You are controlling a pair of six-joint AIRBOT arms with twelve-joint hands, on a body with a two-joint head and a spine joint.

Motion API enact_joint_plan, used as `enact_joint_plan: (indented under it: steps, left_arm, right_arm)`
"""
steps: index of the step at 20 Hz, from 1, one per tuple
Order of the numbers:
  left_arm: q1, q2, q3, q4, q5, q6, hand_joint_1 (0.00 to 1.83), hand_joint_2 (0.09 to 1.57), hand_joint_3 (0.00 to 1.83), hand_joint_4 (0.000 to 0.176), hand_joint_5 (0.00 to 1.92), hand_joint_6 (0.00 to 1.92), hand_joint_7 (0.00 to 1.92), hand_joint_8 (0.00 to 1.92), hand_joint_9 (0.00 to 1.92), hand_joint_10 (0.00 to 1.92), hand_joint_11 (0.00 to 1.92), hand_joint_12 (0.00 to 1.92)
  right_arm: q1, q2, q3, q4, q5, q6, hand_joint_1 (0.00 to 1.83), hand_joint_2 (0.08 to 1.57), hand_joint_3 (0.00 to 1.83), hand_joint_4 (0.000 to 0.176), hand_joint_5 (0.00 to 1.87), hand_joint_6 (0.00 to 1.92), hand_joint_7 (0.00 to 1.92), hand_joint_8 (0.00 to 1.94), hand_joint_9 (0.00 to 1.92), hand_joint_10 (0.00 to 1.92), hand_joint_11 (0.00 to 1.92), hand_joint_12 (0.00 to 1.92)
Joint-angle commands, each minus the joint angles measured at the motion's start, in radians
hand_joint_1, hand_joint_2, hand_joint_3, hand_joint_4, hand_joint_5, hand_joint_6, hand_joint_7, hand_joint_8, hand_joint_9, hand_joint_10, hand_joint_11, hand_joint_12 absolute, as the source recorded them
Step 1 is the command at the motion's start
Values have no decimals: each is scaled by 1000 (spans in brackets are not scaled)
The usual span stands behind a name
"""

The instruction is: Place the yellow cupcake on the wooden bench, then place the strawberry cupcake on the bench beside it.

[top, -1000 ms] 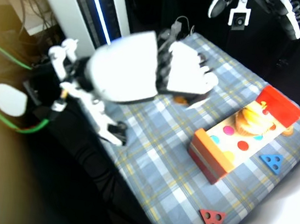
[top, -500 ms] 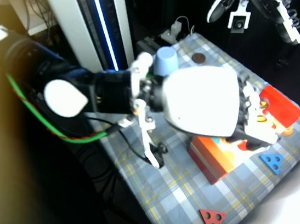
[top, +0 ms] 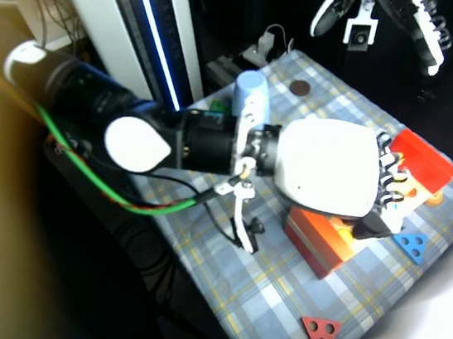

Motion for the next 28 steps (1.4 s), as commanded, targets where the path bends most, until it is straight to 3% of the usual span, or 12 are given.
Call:
enact_joint_plan:
  steps: [1,6,7,8,9,11,14,19,22,23,24,28]
  left_arm:
    - [-12,-4,3,10,-112,-12,885,794,0,175,87,2,108,2,94,4,0,381]
    - [-12,-4,4,10,-109,-18,846,798,0,162,106,1,119,1,103,2,0,474]
    - [-12,-4,4,10,-108,-19,860,800,0,168,99,3,109,5,88,6,0,379]
    - [-12,-4,4,10,-107,-20,864,795,0,173,104,2,112,3,96,6,0,397]
    - [-13,-4,4,10,-105,-20,868,802,1,175,117,2,116,1,101,4,0,442]
    - [-13,-6,4,10,-106,-21,868,804,0,176,138,2,120,1,116,6,0,561]
    - [-16,-7,6,10,-99,-21,856,804,0,176,132,0,115,0,119,5,0,588]
    - [-16,-6,6,9,-102,-21,864,805,0,164,142,2,115,2,128,5,0,618]
    - [-18,-3,7,2,-111,-23,845,812,0,176,105,0,77,1,65,3,0,383]
    - [-20,-1,10,-2,-116,-27,845,812,0,176,105,0,77,1,65,3,0,383]
    - [-20,0,17,-1,-127,-55,813,799,0,141,127,3,103,3,77,4,0,378]
    - [-3,9,20,0,-175,-107,845,791,0,99,136,0,73,0,50,2,0,350]
  right_arm:
    - [19,-2,5,23,88,1,1384,1077,0,0,984,953,1110,677,971,1126,621,1220]
    - [13,-9,7,23,79,12,1380,1067,1,0,1041,771,1122,750,984,1149,669,1340]
    - [9,-9,7,23,73,12,1253,1094,7,0,1014,859,1031,954,894,940,619,1408]
    - [3,-9,8,23,65,12,1217,1117,2,27,992,919,960,1058,834,825,555,1427]
    - [-1,-11,9,23,61,12,1122,1116,5,0,966,990,815,663,770,739,528,1388]
    - [-7,-12,9,23,58,14,981,1021,0,62,712,159,601,192,492,513,76,1402]
    - [-9,-11,7,21,58,19,867,987,0,114,497,1,415,3,391,117,0,1087]
    - [-9,-3,-22,-11,59,35,809,964,1,92,255,0,228,1,286,4,0,810]
    - [-9,43,-58,-8,113,35,667,940,0,117,5,0,6,0,9,2,0,17]
    - [-9,72,-74,15,150,35,667,940,0,117,5,0,6,0,9,2,0,17]
    - [-10,118,-98,52,207,35,612,933,0,158,0,0,0,0,0,0,46,25]
    - [-104,260,-214,227,439,-36,614,919,0,170,0,0,0,0,0,0,1,0]
